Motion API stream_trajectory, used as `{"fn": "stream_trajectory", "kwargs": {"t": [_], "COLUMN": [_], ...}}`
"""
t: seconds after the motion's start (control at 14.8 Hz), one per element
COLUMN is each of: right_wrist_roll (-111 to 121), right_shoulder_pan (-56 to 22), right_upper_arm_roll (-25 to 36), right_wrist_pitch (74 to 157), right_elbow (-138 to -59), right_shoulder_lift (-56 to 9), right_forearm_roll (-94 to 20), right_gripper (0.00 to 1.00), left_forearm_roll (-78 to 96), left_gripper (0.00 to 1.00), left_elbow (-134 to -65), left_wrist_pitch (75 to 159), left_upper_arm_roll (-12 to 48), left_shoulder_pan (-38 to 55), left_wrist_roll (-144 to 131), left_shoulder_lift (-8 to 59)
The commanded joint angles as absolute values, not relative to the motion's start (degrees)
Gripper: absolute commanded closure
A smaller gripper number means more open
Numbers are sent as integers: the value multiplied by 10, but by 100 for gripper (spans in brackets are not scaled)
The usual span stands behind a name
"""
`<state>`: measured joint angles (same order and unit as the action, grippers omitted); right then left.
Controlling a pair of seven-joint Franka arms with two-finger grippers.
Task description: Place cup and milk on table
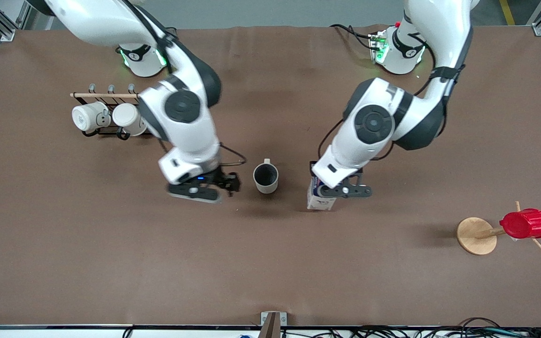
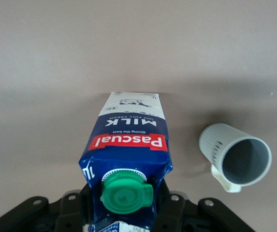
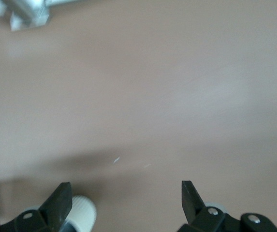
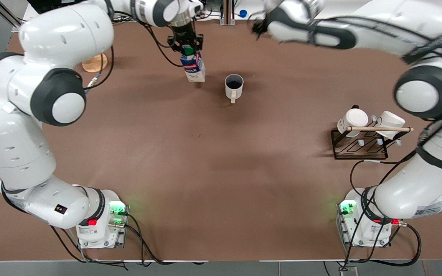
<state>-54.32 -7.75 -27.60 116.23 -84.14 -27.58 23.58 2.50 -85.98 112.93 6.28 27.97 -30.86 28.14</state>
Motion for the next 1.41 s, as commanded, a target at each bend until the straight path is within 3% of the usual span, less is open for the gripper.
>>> {"fn": "stream_trajectory", "kwargs": {"t": [0.0, 0.13, 0.27, 0.81, 1.35], "right_wrist_roll": [-525, -486, -417, -188, -86], "right_shoulder_pan": [-22, -4, -7, -7, -5], "right_upper_arm_roll": [-287, -268, -208, -65, -11], "right_wrist_pitch": [1122, 1099, 1079, 902, 864], "right_elbow": [-871, -868, -868, -867, -850], "right_shoulder_lift": [-201, -172, -129, -6, -4], "right_forearm_roll": [236, 206, 156, 30, 5], "right_gripper": [0, 0, 0, 0, 0], "left_forearm_roll": [27, 28, 32, 33, 34], "left_gripper": [68, 68, 69, 67, 66], "left_elbow": [-810, -795, -791, -756, -749], "left_wrist_pitch": [1081, 1057, 1041, 1041, 1054], "left_upper_arm_roll": [54, 54, 57, 57, 53], "left_shoulder_pan": [312, 323, 335, 361, 350], "left_wrist_roll": [-331, -335, -341, -345, -337], "left_shoulder_lift": [304, 311, 310, 365, 371]}}
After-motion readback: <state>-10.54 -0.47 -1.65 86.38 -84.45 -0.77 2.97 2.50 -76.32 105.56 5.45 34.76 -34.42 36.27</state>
